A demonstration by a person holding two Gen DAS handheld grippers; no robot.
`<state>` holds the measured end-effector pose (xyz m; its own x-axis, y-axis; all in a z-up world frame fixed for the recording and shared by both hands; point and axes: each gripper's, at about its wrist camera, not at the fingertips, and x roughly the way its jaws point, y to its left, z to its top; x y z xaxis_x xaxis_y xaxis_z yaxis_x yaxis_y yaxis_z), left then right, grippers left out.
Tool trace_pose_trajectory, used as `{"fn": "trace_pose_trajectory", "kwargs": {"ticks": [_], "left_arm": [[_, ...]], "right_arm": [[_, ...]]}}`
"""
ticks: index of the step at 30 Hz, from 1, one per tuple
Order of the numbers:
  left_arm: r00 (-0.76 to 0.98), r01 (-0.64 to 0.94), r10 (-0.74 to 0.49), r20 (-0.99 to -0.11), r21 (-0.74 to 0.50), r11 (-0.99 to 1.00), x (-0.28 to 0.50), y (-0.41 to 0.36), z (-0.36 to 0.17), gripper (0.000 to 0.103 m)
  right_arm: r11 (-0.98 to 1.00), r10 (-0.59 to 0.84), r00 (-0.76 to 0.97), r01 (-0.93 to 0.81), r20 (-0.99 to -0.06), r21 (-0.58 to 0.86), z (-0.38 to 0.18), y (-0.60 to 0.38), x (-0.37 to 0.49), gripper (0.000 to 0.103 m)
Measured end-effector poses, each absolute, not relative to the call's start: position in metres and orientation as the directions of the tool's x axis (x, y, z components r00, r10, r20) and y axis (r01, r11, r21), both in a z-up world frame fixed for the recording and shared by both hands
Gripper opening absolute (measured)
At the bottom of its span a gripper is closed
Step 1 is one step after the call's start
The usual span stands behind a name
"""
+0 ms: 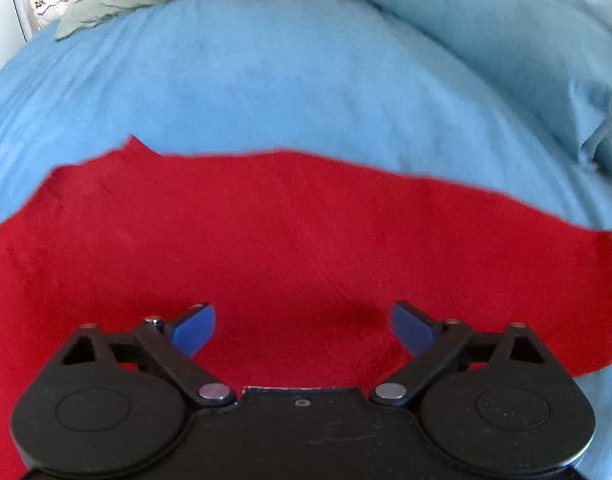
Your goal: Fold small clothes
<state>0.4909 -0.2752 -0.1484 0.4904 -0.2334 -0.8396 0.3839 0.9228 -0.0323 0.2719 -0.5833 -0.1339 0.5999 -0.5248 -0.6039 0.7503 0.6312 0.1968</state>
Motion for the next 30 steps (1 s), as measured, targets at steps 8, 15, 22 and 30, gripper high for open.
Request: {"fn": "trace_pose_trajectory", "kwargs": {"ticks": [8, 15, 22, 30], "left_arm": [[0.594, 0.31, -0.19, -0.781, 0.005, 0.951, 0.502, -0.171, -0.075, 0.103], [0.629, 0.104, -0.03, -0.777, 0.046, 0.994, 0.504, -0.045, -0.077, 0.103], [0.55, 0.0, -0.034, -0.834, -0.04, 0.999, 0.482, 0.038, -0.121, 0.103], [0.534, 0.074, -0.144, -0.833, -0.124, 0.99, 0.476, 0.019, -0.133, 0.103]], "right_arm": [[0.899, -0.237, 0.877, 0.361, -0.418, 0.247, -0.021, -0.452, 0.364, 0.022], [0.983, 0.168, 0.866, -0.111, -0.471, 0.148, -0.064, -0.252, 0.428, 0.022], [0.95, 0.189, 0.714, -0.306, -0.674, -0.057, -0.176, -0.136, 0.419, 0.023], [0.936, 0.19, 0.721, -0.338, -0.667, -0.098, -0.175, -0.14, 0.403, 0.075]]}}
